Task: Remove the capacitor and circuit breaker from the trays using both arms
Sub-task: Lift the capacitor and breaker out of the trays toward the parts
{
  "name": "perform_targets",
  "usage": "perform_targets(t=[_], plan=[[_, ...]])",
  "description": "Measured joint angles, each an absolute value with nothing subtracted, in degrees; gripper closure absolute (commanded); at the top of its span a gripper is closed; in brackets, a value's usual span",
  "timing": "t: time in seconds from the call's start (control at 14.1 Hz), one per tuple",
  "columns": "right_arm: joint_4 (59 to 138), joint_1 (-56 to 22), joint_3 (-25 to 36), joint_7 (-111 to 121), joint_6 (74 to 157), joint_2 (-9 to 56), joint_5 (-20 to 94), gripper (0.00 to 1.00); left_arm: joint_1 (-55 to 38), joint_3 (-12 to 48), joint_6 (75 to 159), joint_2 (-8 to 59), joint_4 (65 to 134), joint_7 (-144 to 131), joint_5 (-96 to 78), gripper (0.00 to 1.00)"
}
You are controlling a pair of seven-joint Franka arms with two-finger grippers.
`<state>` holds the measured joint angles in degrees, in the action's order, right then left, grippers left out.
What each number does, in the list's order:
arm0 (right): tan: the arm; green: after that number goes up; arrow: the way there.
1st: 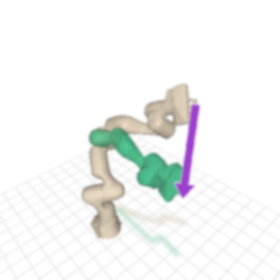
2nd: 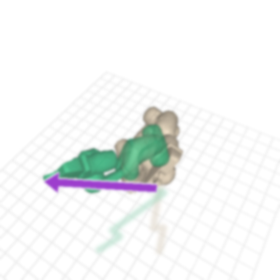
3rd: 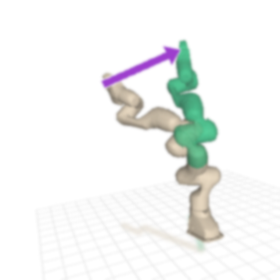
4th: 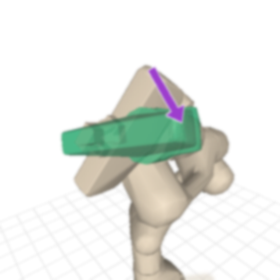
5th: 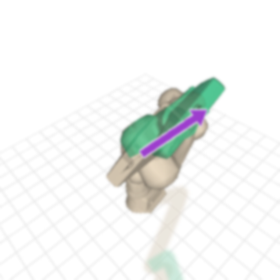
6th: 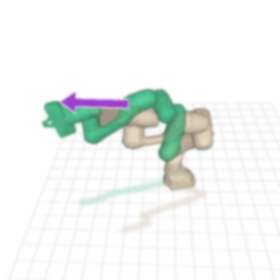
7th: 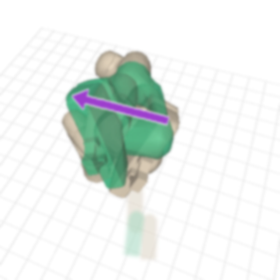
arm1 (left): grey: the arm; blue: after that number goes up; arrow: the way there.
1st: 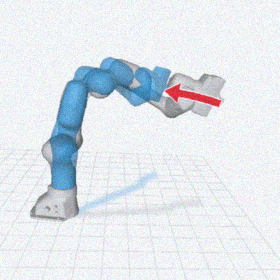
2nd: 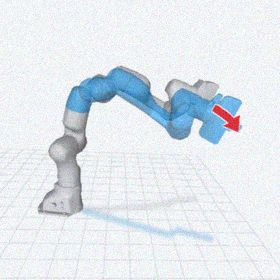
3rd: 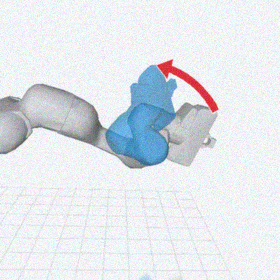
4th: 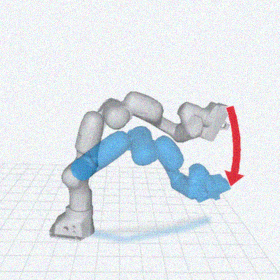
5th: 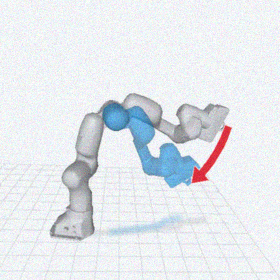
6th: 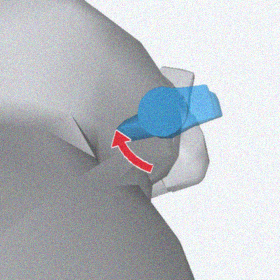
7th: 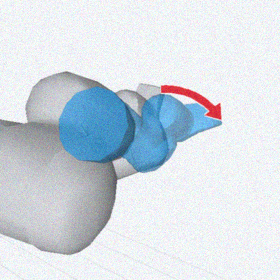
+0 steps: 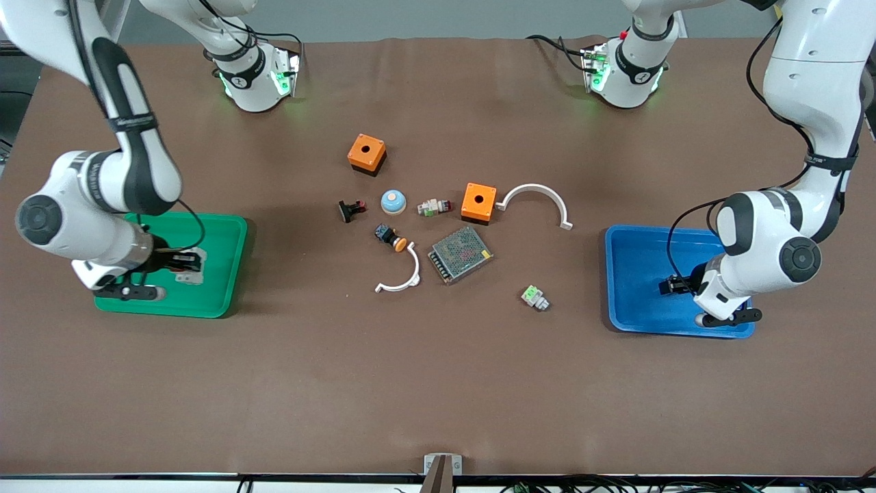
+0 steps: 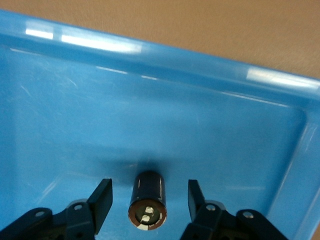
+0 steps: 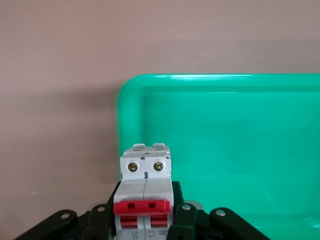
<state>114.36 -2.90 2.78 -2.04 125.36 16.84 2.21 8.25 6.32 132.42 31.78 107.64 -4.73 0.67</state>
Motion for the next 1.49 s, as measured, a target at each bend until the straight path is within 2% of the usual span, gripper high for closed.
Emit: perform_targets(t=[0.14, 0.21, 0.28, 0.35, 0.64, 0.92, 1.21, 1.35, 1.49], plan=[[114.7, -8.39, 2.69, -6.15, 125.63, 17.03, 3.71, 0.98, 8.29, 6.32, 132.41, 31.84, 108.34, -4.73, 0.67, 0.53], [114.83, -11.21, 2.66, -9.02, 126.25, 17.23, 4.61, 0.98, 8.32, 6.31, 132.39, 31.88, 108.49, -4.73, 0.67, 0.67], [114.93, -13.9, 2.64, -12.33, 127.39, 17.39, 4.94, 0.98, 8.34, 6.31, 132.37, 31.9, 108.55, -4.7, 0.67, 0.86], [115.01, -16.47, 2.63, -15.72, 128.78, 17.6, 5.11, 0.98, 8.35, 6.31, 132.36, 31.9, 108.54, -4.68, 0.67, 0.97], [115.2, -24.75, 2.63, -27.11, 136.07, 20.44, 5.31, 0.98, 7.42, 6.47, 132.43, 31.84, 108.03, -4.73, 0.67, 1.0], [115.06, -29.08, 2.68, -32.47, 142.08, 25.38, 5.33, 0.98, 6.78, 9.3, 130.99, 29.69, 106.08, -5.01, 0.66, 1.0], [112.03, -32.38, 2.71, -37.61, 142.99, 28.93, 5.33, 0.98, 6.46, 16.06, 123.66, 25.88, 103.92, -10.96, 0.66, 1.0], [110.13, -33.74, 2.73, -38.38, 142.99, 30.51, 5.33, 0.98, 4.84, 19.06, 123.38, 25.82, 103.8, -15.57, 0.66, 1.0], [108.73, -34.88, 2.74, -39.65, 142.98, 31.84, 5.33, 0.98, 0.45, 19.52, 123.38, 26.79, 103.84, -21.12, 0.67, 1.0]])
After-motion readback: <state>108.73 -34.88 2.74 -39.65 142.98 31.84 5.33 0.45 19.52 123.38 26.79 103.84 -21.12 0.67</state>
